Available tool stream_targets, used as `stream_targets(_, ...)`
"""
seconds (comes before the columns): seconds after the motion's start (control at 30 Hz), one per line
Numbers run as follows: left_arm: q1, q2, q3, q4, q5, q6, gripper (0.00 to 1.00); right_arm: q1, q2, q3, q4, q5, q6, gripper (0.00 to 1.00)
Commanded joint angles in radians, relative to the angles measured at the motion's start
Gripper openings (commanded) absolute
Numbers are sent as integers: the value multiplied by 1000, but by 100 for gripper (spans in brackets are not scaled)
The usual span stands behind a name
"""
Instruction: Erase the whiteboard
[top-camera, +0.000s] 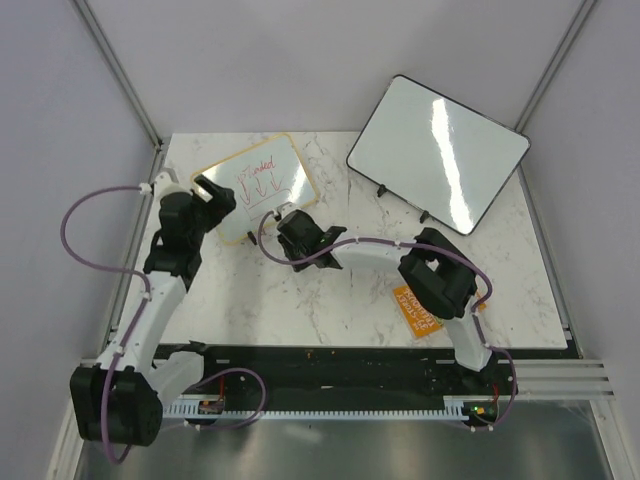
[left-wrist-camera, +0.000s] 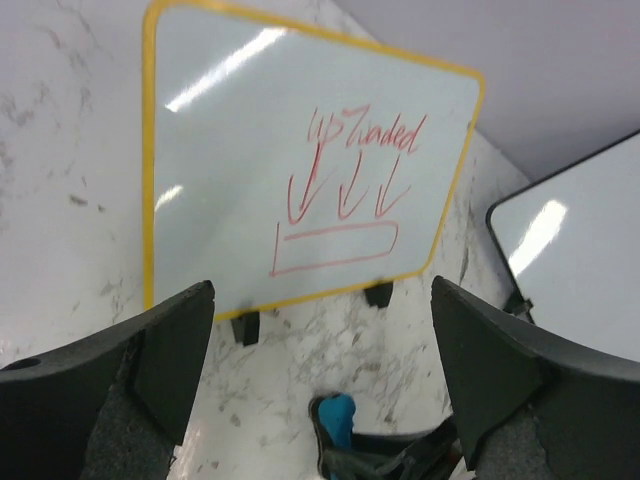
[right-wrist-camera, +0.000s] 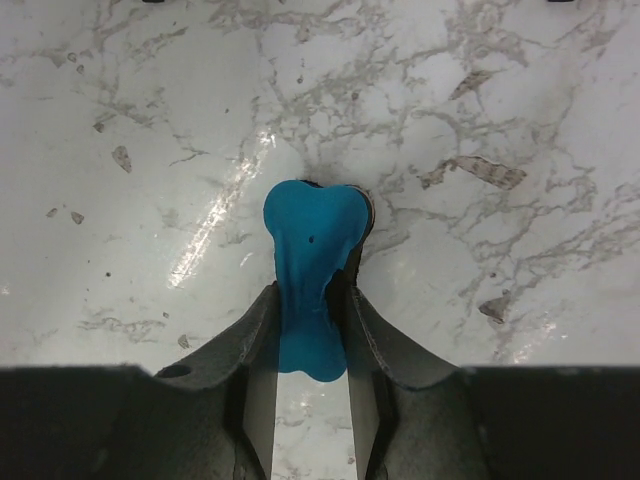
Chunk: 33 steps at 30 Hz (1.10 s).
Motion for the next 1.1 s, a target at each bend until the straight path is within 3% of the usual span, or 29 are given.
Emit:
stream_targets(0.0, 9, 115, 280, -151, -128, 70, 95, -10, -113, -30, 67, 18, -22, 21)
stream_targets(0.13, 21, 184, 434, -142, -14, 194, 93, -13, -190, -61, 106, 41, -39, 20)
stream_targets(0.27, 76, 245, 517, -145, 68, 201, 94, -27, -248, -82, 158, 53, -45, 20)
stream_targets(0.43, 163, 343, 485, -148, 127, 195, 94, -43, -284, -66, 202, 55, -48, 19)
stream_targets(0.57, 231, 400, 385, -63, 205, 150, 92, -65, -281, -50, 241, 13, -45, 19)
stream_targets(0.8, 259, 540, 416, -6, 151, 212, 92, -103, -245, -44, 317, -28, -37, 19)
stream_targets(0.93, 297, 571, 345, 185, 275, 213, 94, -122, -233, -72, 359, -74, -13, 19)
stream_targets(1.07, 334, 636, 339, 261, 416, 216, 94, -128, -218, -72, 359, -76, -5, 19)
